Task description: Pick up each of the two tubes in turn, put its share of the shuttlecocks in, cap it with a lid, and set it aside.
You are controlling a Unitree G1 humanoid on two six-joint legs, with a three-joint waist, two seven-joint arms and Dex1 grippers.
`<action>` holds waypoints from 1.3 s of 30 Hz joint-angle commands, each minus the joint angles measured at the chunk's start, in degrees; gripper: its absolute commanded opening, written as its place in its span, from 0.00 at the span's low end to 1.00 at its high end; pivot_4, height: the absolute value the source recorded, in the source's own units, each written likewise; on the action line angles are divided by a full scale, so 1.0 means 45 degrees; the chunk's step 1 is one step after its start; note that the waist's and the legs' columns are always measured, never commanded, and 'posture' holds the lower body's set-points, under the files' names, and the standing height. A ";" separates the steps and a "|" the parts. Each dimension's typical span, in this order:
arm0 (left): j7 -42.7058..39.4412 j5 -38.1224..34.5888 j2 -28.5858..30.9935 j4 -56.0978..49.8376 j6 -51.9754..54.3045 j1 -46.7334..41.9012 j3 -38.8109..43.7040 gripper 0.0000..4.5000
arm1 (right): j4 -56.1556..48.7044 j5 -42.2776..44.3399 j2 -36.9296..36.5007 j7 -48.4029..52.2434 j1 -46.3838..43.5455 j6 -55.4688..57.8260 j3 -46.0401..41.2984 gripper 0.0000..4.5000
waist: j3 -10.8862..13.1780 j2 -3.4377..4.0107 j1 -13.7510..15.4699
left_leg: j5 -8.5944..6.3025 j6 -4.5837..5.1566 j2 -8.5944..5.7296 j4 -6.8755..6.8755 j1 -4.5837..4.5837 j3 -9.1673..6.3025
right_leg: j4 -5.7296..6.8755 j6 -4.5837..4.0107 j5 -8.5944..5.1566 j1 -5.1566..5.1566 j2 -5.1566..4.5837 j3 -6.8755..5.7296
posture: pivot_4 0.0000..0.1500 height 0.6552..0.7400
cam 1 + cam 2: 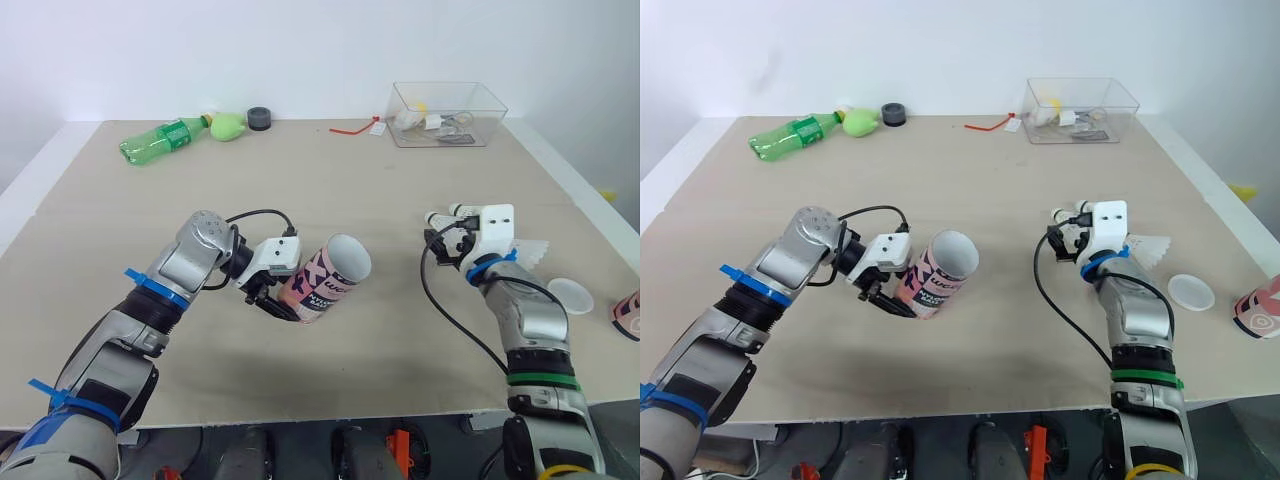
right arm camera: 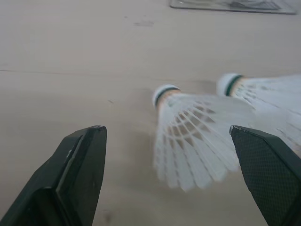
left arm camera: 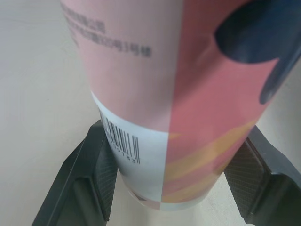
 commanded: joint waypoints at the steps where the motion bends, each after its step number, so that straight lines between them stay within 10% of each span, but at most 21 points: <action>1: -0.0004 -0.0094 0.0130 -0.0291 0.0021 0.0074 0.0011 0.60 | 0.0616 -0.0255 0.0046 -0.0066 -0.0588 -0.0684 0.0058 1.00 | 0.0000 0.0000 -0.0002 | 0.0000 0.0000 0.0001 0.0000 -0.0001 -0.0001 | 0.0001 -0.0002 0.0001 0.0000 0.0001 -0.0001 | 1.00 1.00; 6: 0.0032 -0.0121 0.0188 -0.0407 0.0086 0.0145 0.0023 0.60 | 0.1606 -0.0402 0.0227 -0.0218 -0.0999 -0.1385 0.0015 0.72 | 0.0000 0.0000 -0.0032 | 0.0000 0.0000 -0.0001 0.0001 -0.0001 0.0005 | 0.0002 -0.0004 0.0005 0.0000 -0.0002 0.0005 | 1.00 1.00; 13: 0.0081 -0.0131 0.0250 -0.0477 0.0116 0.0207 0.0000 0.60 | 0.2137 -0.0519 0.0084 -0.0008 -0.1178 -0.1962 0.0016 0.02 | 0.0000 0.0002 -0.0049 | 0.0000 -0.0001 0.0000 0.0001 0.0001 0.0006 | 0.0004 -0.0002 0.0009 0.0000 -0.0001 0.0007 | 1.00 1.00; 20: 0.0260 -0.0180 0.0093 0.0233 0.0046 -0.0146 0.0132 0.60 | 0.1036 -0.1123 -0.0944 0.1821 -0.0814 -0.3098 0.0923 0.01 | 0.0000 0.0004 -0.0049 | 0.0000 -0.0001 -0.0002 0.0002 0.0002 0.0009 | 0.0004 0.0004 0.0009 0.0000 -0.0002 0.0009 | 1.00 1.00; 31: -0.0066 -0.0324 0.0175 0.0362 0.0214 -0.0196 0.0037 0.60 | -0.3821 0.0291 -0.6033 1.1360 -0.0652 -0.8837 0.2387 0.01 | 0.0018 0.0031 -0.0038 | -0.0001 0.0000 0.0007 0.0004 0.0016 0.0005 | 0.0001 0.0011 0.0001 0.0010 0.0015 0.0010 | 1.00 1.00; 39: -0.0339 -0.0462 0.0206 0.0148 0.0720 -0.0182 -0.0029 0.60 | -0.5233 0.0627 -0.5625 1.2493 -0.2138 -0.9578 0.3290 0.01 | 0.0018 0.0031 -0.0050 | 0.0005 -0.0005 0.0020 0.0011 0.0041 0.0018 | 0.0016 -0.0059 -0.0021 0.0014 0.0019 0.0021 | 1.00 1.00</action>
